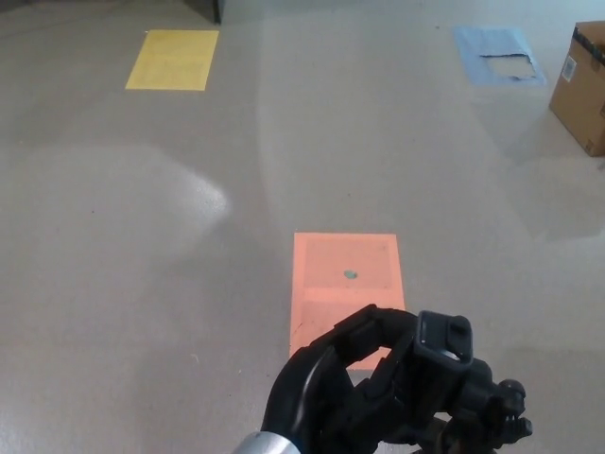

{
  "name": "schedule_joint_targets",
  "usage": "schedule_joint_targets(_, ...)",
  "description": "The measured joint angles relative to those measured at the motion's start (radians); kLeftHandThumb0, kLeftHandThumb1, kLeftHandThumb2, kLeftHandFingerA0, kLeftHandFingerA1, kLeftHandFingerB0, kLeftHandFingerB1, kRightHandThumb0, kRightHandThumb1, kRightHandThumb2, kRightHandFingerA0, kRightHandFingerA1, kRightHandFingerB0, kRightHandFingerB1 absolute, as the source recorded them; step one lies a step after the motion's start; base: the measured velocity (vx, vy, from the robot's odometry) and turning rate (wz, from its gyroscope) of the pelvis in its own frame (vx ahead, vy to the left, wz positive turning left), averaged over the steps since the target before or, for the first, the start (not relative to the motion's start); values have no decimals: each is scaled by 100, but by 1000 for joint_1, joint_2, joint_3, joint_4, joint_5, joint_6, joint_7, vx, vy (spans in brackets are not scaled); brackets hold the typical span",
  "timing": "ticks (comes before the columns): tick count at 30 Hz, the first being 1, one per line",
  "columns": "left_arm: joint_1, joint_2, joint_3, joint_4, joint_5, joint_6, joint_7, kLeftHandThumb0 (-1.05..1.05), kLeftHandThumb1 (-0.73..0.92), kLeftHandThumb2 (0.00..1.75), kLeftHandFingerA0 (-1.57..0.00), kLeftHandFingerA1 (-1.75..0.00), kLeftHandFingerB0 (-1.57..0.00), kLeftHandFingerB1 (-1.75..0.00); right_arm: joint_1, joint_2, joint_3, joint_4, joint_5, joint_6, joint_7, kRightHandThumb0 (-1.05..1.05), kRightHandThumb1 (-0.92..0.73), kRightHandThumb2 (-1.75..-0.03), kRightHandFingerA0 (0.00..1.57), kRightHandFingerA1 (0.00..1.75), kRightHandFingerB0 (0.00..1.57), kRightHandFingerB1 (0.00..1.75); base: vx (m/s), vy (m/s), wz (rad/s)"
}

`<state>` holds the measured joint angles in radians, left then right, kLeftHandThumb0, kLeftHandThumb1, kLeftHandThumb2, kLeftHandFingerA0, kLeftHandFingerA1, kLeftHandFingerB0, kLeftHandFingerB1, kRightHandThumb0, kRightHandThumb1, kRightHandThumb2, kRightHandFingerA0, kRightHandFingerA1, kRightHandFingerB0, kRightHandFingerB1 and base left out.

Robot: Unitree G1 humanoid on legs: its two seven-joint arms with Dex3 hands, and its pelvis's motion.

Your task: A phone stand is kept on the floor and the robot uses both its hands to grab it and uses its left hand to extend the phone stand by pulling it upwards

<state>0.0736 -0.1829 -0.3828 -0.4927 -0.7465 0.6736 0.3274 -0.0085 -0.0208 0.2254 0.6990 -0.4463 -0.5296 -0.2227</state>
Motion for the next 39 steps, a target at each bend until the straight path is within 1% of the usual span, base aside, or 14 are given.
schedule_joint_targets(1, -1, 0, 0, 0, -3, 0, 4, -26, 70, 55, -70, -175, -58, -175, -2, 0, -1, 7, 0, -6, -2, -51, -71, -61, 52, 77, 54, 56, 0, 0, 0)
schedule_joint_targets(2, -3, 0, 0, 0, -7, 0, 10, -25, 71, 55, -69, -175, -57, -175, -3, 2, -6, 14, 2, -13, -2, -46, -71, -60, 66, 95, 55, 56, 0, 0, 0)
schedule_joint_targets(3, -4, 0, 0, 0, -9, 0, 14, -25, 72, 55, -68, -175, -56, -175, -3, 5, -10, 18, 5, -16, -2, -42, -69, -62, 83, 118, 68, 74, 0, 0, 0)
schedule_joint_targets(4, -5, 0, 0, 0, -13, 0, 18, -25, 72, 55, -69, -175, -56, -175, -3, 9, -15, 24, 8, -21, -2, -40, -70, -64, 86, 137, 66, 78, 0, 0, 0)
schedule_joint_targets(8, -15, 0, -3, 0, -25, 1, 39, -25, 72, 55, -69, -175, -56, -175, -3, 16, -32, 43, 22, -39, 0, -40, -70, -64, 86, 137, 66, 78, 0, 0, 0)
schedule_joint_targets(9, -17, 0, -4, 0, -29, 1, 46, -25, 73, 56, -72, -175, -59, -175, -3, 17, -37, 46, 22, -44, 0, -45, -48, -92, 124, 142, 111, 136, 0, 0, 0)
schedule_joint_targets(14, -97, 1, 6, 1, -47, 20, 74, -21, 75, 57, -70, -175, -56, -175, -5, 26, -59, 43, 31, -41, 0, -48, -48, -89, 119, 142, 103, 135, 0, 0, 0)
schedule_joint_targets(15, -114, 1, 9, 1, -51, 23, 79, -21, 74, 56, -68, -175, -52, -175, -5, 27, -64, 43, 33, -39, 0, -39, -67, -61, 91, 175, 71, 175, 0, 0, 0)
schedule_joint_targets(22, -293, -13, 47, 16, -70, 48, 129, -22, 68, 58, -72, -175, -57, -174, -13, 36, -82, 39, 44, -32, 0, -40, -67, -61, 93, 175, 72, 175, 0, 0, 0)
schedule_joint_targets(23, -329, -26, 59, 22, -73, 53, 140, -18, 64, 55, -77, -174, -66, -167, -13, 35, -85, 39, 44, -31, -1, -42, -68, -61, 92, 175, 72, 175, 0, 0, 0)
schedule_joint_targets(28, -488, -96, 120, 35, -93, 62, 186, -18, 64, 55, -77, -174, -66, -167, -13, 35, -96, 39, 51, -26, -4, -42, -68, -61, 92, 175, 72, 175, 0, 0, 0)
schedule_joint_targets(35, -574, -121, 185, 50, -118, 68, 224, -13, 62, 60, -73, -174, -49, -169, -15, 36, -100, 40, 55, -24, -4, -45, -69, -61, 86, 175, 71, 175, 0, 0, 0)
schedule_joint_targets(36, -581, -115, 204, 61, -124, 68, 230, -14, 64, 60, -69, -173, -32, -87, -15, 36, -100, 40, 55, -22, -5, -45, -69, -60, 82, 175, 68, 173, 0, 0, 0)
schedule_joint_targets(39, -604, -94, 229, 86, -135, 68, 239, -14, 64, 60, -69, -173, -32, -87, -15, 38, -97, 40, 54, -20, -4, -45, -69, -60, 82, 175, 68, 173, 0, 0, 0)
